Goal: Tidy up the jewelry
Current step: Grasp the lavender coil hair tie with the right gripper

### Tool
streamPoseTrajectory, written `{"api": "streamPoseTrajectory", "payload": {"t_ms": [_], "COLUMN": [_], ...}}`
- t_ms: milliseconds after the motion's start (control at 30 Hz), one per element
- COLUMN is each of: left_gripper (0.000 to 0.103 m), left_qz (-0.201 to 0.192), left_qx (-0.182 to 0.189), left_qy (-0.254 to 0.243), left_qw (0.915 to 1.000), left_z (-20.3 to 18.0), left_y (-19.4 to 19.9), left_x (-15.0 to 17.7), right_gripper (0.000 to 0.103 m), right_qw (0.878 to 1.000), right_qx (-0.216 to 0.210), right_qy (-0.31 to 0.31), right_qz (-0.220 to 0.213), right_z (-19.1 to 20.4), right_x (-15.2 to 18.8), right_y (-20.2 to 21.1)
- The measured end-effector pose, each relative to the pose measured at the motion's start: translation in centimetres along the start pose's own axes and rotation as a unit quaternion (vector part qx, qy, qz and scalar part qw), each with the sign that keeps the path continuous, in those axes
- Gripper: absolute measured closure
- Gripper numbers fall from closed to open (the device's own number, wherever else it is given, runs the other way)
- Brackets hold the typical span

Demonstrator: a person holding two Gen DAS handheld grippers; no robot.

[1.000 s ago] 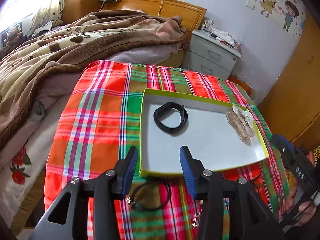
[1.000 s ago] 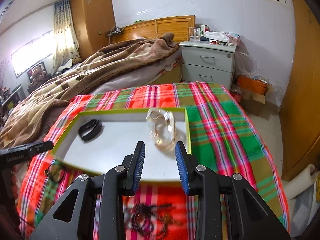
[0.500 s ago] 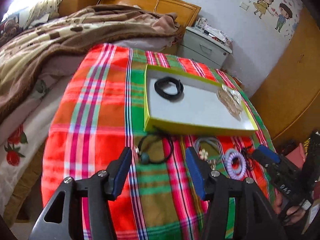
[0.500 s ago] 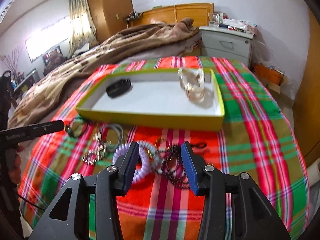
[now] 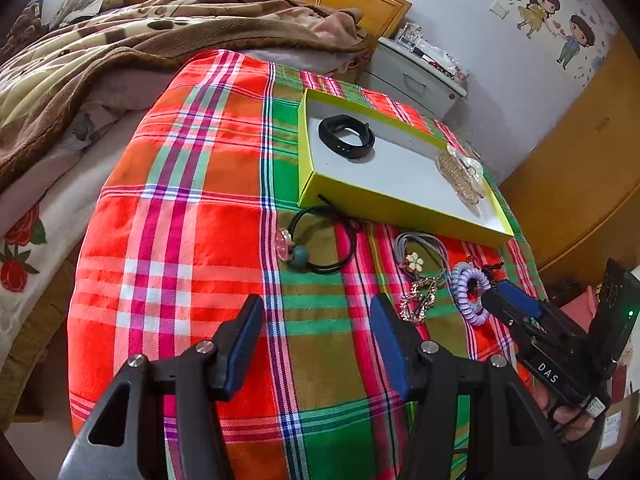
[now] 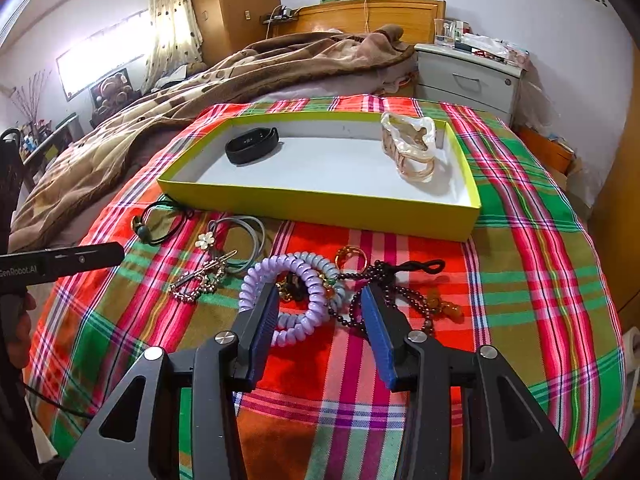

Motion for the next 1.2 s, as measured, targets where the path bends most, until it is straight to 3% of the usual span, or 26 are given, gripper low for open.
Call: {"api": "streamPoseTrajectory", "payload": {"t_ms": [133,200,300,700,1200], "left_gripper": [0.046,0.046,0.046,0.046,0.057], "left_qz": [-0.001,-0.004,-0.005,-0.011,-0.011], "left_qx": [-0.009,-0.015,-0.013,-0.026,-0.100], "left_qy": [0.001,0.002,0.001,0.002,-0.031], "left_qw": [1.0000,0.9999,0.9999,0.9996,0.9944], "left_z": [0.4,0.5,0.5,0.5,0.1], "left_y": [0.0,0.0,0.0,-0.9,-2.8], "left_x": [0.1,0.1,0.0,-2.0,-2.9], "right_gripper": [0.080,0.081,0.093,0.093,0.093], "right_qw": [1.000,1.000,0.999,1.000,0.998], "right_qx": [0.009,0.012,0.020,0.015,0.010], "right_qy": [0.010,0.015,0.020,-0.007,-0.030], "right_qz": [0.008,0.015,0.015,-0.025,-0.053], "right_z": [0.4,0.5,0.7,-0.4,-1.6], "right_x": [0.1,0.2,0.3,-0.5,-1.7], "right_y": [-0.2,-0.5,-0.4,1.2,2.5]}}
Point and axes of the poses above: each gripper's, at about its wrist camera, not at the fingertips, and y roughly against the way its jaws point, z to its left, x to its underside, the point moved 7 cm from there along -y, roughly the way its jaws point, and after that the axes turned 6 degrees about -x, right-handed, at the moved point
